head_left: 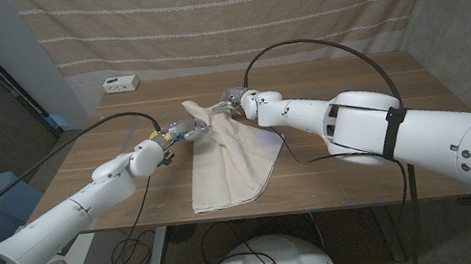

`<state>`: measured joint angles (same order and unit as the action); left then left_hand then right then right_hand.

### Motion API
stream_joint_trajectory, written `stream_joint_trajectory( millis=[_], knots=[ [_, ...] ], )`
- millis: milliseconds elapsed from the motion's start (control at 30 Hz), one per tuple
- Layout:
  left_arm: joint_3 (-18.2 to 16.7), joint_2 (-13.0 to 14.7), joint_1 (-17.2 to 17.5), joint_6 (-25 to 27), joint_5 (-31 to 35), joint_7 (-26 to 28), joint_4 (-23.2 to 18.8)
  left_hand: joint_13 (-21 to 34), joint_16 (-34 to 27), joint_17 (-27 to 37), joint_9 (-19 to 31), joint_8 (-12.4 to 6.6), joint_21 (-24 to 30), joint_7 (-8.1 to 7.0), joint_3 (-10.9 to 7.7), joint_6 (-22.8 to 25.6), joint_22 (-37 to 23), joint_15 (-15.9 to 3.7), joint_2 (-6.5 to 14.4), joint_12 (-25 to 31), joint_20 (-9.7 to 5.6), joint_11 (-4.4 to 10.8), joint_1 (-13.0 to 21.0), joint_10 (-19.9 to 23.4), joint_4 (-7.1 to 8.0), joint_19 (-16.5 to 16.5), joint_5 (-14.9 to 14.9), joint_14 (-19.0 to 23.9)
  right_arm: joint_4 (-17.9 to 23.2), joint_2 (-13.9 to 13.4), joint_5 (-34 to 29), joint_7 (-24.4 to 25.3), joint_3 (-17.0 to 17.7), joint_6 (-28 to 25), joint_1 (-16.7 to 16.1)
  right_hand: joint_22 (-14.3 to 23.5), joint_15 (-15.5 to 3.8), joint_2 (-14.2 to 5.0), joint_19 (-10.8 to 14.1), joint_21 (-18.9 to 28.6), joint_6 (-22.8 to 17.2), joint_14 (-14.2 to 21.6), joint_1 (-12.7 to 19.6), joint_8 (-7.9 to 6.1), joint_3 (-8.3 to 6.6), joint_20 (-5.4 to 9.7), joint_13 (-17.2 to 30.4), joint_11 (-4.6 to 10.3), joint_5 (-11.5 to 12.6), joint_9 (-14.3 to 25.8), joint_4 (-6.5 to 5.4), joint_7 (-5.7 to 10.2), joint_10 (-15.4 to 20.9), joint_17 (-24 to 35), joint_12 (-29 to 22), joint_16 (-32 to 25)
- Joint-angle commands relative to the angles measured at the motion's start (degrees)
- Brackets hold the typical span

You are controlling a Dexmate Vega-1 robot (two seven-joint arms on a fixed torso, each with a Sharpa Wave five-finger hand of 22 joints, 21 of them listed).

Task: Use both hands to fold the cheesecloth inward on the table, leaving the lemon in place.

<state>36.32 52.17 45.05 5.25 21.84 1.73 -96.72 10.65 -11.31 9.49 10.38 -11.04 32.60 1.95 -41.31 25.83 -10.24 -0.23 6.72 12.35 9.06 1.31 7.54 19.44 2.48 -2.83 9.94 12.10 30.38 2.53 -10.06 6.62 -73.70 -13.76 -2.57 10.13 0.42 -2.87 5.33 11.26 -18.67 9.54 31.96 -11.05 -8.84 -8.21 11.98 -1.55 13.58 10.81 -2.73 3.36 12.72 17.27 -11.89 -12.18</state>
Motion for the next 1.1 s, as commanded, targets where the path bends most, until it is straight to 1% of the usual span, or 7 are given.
stream_joint_trajectory(
  millis=[33,167,333,500,633,833,1100],
  knots=[
    [-9.24,6.98,11.38,4.29,3.0,11.49,-15.86,0.06,-1.07,0.38,0.22,-1.01,0.95,1.23,-1.05,4.15,-0.44,0.38,0.43,1.21,0.99,-0.66,2.64,4.81,-2.9,4.02,0.17,5.93,16.58,-7.31,-2.38,3.62,6.28,-6.74,-3.95,0.15,-0.12,-0.76,0.57,0.3,-1.11,0.75,0.6,-0.64,-0.87,-0.18,-0.03,0.26,0.22,0.17,0.29,-0.11,1.08,-0.14,-0.4,-0.41],
    [-12.9,8.37,16.11,2.11,3.99,18.13,-18.28,0.55,-2.29,0.82,0.68,-2.85,2.64,4.0,-1.41,12.5,-1.03,1.47,1.31,2.89,1.04,-3.7,2.92,12.48,-4.03,8.85,0.49,13.72,18.43,-8.24,-3.19,3.85,7.44,-7.48,-4.91,0.13,-0.34,-0.98,1.27,0.55,-1.8,1.35,1.34,-0.81,-1.17,-0.19,-0.07,0.29,0.18,0.14,0.88,-0.18,1.61,-0.46,-0.52,-0.55],
    [-15.61,8.09,19.06,-1.33,4.23,22.91,-18.03,1.54,-4.17,1.22,1.76,-5.0,4.68,4.93,-0.9,19.85,-1.32,0.81,1.46,5.26,-1.16,-3.46,3.31,20.41,-5.22,13.57,0.8,21.36,24.72,-11.27,-4.03,5.14,9.51,-9.23,-7.38,0.11,-0.62,-1.87,2.49,0.93,-2.75,2.28,2.76,-0.99,-1.99,0.18,-0.13,0.4,0.18,0.12,1.87,-0.44,2.4,-0.91,-0.66,-0.79],
    [-15.56,6.99,18.29,0.4,4.38,19.91,-16.92,1.54,-0.69,0.82,1.75,-1.82,4.17,2.69,-1.5,13.96,-1.36,-0.81,1.5,1.9,-0.22,-1.8,3.93,14.17,-6.4,11.59,1.03,16.01,34.33,-15.44,-5.65,7.9,12.02,-13.72,-11.15,0.1,-1.99,-2.5,5.98,1.81,-6.57,5.61,4.09,-1.81,-2.68,1.19,-0.11,-0.09,-0.44,0.13,3.37,-1.2,6.61,-1.68,-1.8,-1.83],
    [-14.01,5.71,15.49,0.62,2.51,15.08,-13.68,1.3,0.84,0.72,1.49,-0.37,3.43,2.16,-3.31,11.06,-1.29,-1.02,4.02,0.32,0.5,-1.24,4.79,11.29,-5.82,9.49,1.45,12.08,44.25,-19.45,-8.77,10.18,13.15,-20.34,-14.82,0.12,-3.5,-2.49,9.08,2.62,-8.06,8.93,4.04,-1.9,-2.56,2.22,0.06,-0.49,-0.84,0.17,3.89,-1.31,9.39,-1.54,-2.66,-3.22],
    [-10.38,3.83,10.54,0.31,1.57,9.26,-7.74,1.11,1.03,0.87,1.25,0.51,2.97,1.52,-5.06,8.17,-1.23,-1.22,4.8,-0.89,0.36,-1.03,7.47,8.25,-6.04,7.97,1.96,8.84,60.15,-26.14,-14.58,12.09,14.11,-32.88,-21.55,0.12,-3.46,-1.89,9.12,2.38,-9.72,8.26,4.82,-2.3,-2.5,2.3,0.21,-0.24,-0.93,0.22,4.87,-1.13,9.77,-1.58,-2.77,-2.9],
    [-7.72,2.63,6.79,-2.04,0.81,6.81,-2.74,1.07,0.9,0.98,1.17,0.44,2.71,1.67,-4.99,7.94,-1.21,-1.11,4.72,-0.9,0.3,-1.01,8.01,7.96,-5.93,7.18,1.97,7.99,72.21,-32.32,-18.89,11.8,15.09,-41.29,-28.0,0.12,-3.58,-1.42,9.27,2.09,-12.71,8.11,5.51,-3.16,-2.38,2.32,0.62,0.08,-0.98,0.35,5.88,-1.04,11.51,-1.49,-3.53,-2.84]
  ],
)
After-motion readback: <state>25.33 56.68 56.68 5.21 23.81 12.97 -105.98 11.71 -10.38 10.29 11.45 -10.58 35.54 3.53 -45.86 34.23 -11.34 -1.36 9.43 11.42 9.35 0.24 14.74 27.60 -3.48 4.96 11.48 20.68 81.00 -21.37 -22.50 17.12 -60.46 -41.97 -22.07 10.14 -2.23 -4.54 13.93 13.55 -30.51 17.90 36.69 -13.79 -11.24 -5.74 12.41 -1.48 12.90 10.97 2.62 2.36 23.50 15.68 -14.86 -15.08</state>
